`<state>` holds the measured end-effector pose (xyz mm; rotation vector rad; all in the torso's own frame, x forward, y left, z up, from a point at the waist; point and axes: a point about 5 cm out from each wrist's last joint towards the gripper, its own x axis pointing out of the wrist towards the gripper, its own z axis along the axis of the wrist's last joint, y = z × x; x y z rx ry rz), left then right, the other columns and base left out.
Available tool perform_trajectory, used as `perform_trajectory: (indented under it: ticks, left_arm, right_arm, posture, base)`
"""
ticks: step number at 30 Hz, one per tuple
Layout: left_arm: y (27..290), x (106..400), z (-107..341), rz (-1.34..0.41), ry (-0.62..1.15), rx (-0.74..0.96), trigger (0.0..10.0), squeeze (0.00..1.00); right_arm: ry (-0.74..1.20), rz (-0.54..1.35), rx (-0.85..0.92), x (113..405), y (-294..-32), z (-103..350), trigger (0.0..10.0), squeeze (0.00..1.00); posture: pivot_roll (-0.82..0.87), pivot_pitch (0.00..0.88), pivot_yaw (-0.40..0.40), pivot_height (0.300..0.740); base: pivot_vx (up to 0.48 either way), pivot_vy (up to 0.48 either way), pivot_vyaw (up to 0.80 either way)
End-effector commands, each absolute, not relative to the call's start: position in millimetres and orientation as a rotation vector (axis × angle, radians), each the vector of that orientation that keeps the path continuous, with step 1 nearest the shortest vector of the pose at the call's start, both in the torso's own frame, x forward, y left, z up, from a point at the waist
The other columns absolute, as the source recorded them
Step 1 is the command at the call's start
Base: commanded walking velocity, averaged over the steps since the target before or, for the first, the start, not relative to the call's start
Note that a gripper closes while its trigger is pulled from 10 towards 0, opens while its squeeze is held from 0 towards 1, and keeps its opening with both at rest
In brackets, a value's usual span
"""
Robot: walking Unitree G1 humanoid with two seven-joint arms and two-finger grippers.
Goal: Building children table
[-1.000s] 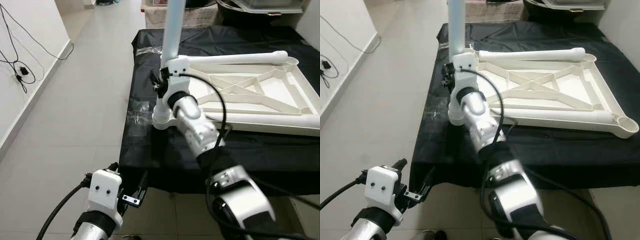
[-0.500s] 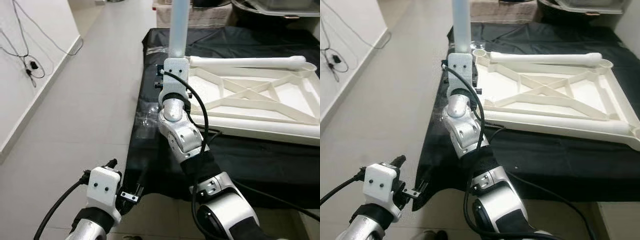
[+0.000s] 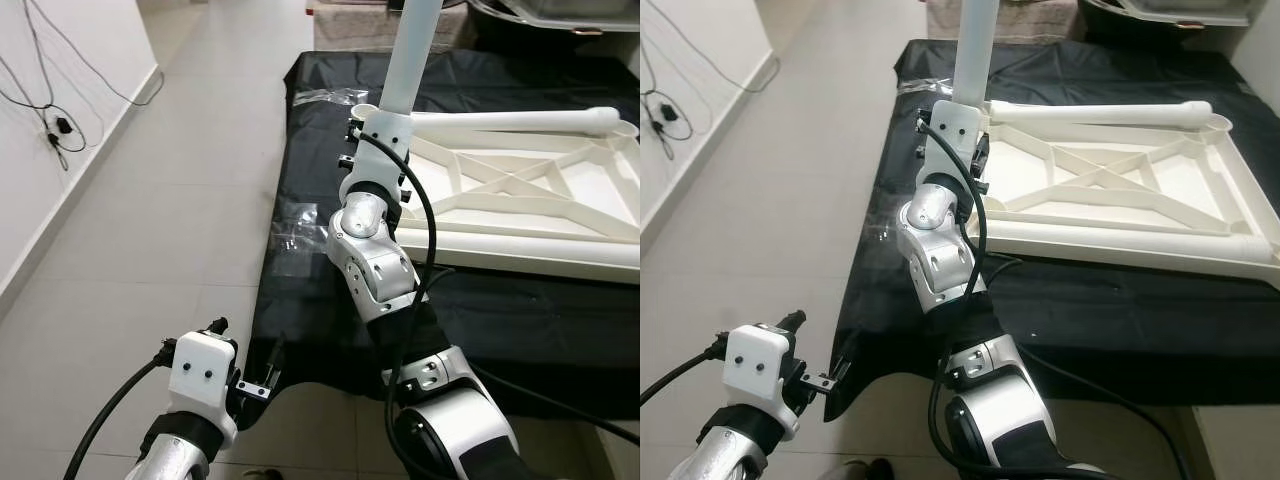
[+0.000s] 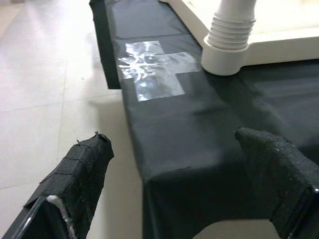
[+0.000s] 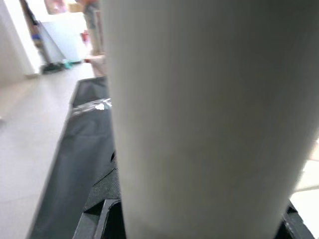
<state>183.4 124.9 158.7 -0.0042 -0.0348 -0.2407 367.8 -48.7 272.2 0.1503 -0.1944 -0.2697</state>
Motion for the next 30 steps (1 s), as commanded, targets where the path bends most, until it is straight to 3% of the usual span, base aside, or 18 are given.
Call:
perform_trajectory:
  ticks: [1, 5, 7, 8, 10, 11, 14, 17, 18, 25, 30]
  left_arm:
    - [127.0, 183.0, 154.8, -0.231, -0.013, -0.011, 10.0, 0.0]
    - [127.4, 189.3, 156.0, -0.229, -0.02, -0.023, 10.0, 0.0]
    - [128.1, 192.0, 156.7, -0.229, -0.024, -0.02, 10.0, 0.0]
    - [129.9, 196.8, 158.6, -0.226, -0.032, -0.011, 10.0, 0.0]
    - [129.9, 196.8, 158.6, -0.226, -0.032, -0.011, 10.0, 0.0]
    - [132.9, 201.9, 160.9, -0.218, -0.042, -0.005, 10.0, 1.0]
    - [140.1, 219.0, 169.4, -0.222, -0.07, 0.078, 10.0, 1.0]
    - [143.0, 230.7, 174.0, -0.22, -0.077, 0.117, 10.0, 0.96]
    - [145.2, 238.9, 175.4, -0.216, -0.076, 0.17, 10.0, 0.0]
    - [149.3, 258.1, 177.3, -0.209, -0.065, 0.232, 10.0, 0.0]
    - [123.7, 260.2, 171.4, -0.369, -0.027, 0.13, 10.0, 0.0]
  right_arm:
    - [-0.185, -0.185, 0.254, 362.1, -28.3, 274.1, 10.0, 0.0]
    - [-0.313, -0.03, 0.385, 363.3, -43.4, 311.3, 10.0, 0.0]
    - [-0.307, 0.032, 0.436, 363.0, -44.9, 314.2, 10.0, 0.0]
    - [-0.269, 0.153, 0.521, 362.3, -41.6, 312.0, 10.0, 0.0]
    - [-0.269, 0.153, 0.521, 362.3, -41.6, 312.0, 10.0, 0.0]
    - [-0.252, 0.236, 0.54, 360.5, -38.3, 306.5, 10.0, 0.0]
    - [-0.138, 0.409, 0.615, 354.9, -30.1, 283.2, 10.0, 0.0]
    - [-0.117, 0.466, 0.625, 349.8, -28.0, 274.3, 10.0, 0.0]
    - [-0.106, 0.493, 0.625, 347.2, -26.6, 270.3, 10.0, 0.0]
    - [-0.091, 0.546, 0.633, 345.0, -24.5, 264.9, 10.0, 0.0]
    - [-0.073, 0.6, 0.649, 341.1, -18.6, 262.0, 10.0, 0.0]
  posture:
    - [0.05, 0.155, -0.023, 0.74]
    - [0.04, 0.143, -0.016, 0.74]
    - [0.04, 0.134, -0.014, 0.74]
    - [0.04, 0.13, -0.012, 0.74]
    - [0.04, 0.13, -0.012, 0.74]
    - [0.04, 0.125, -0.012, 0.74]
    - [0.03, 0.117, -0.007, 0.74]
    - [0.03, 0.114, -0.007, 0.74]
    - [0.03, 0.113, -0.007, 0.74]
    - [0.03, 0.106, -0.001, 0.74]
    - [0.02, 0.102, -0.001, 0.74]
  base:
    - [0.0, 0.0, 0.0]
    - [0.0, 0.0, 0.0]
    - [0.0, 0.0, 0.0]
    - [0.0, 0.0, 0.0]
    - [0.0, 0.0, 0.0]
    - [0.0, 0.0, 0.0]
    - [0.0, 0.0, 0.0]
    - [0.0, 0.0, 0.0]
    - [0.0, 0.0, 0.0]
    - [0.0, 0.0, 0.0]
    - [0.0, 0.0, 0.0]
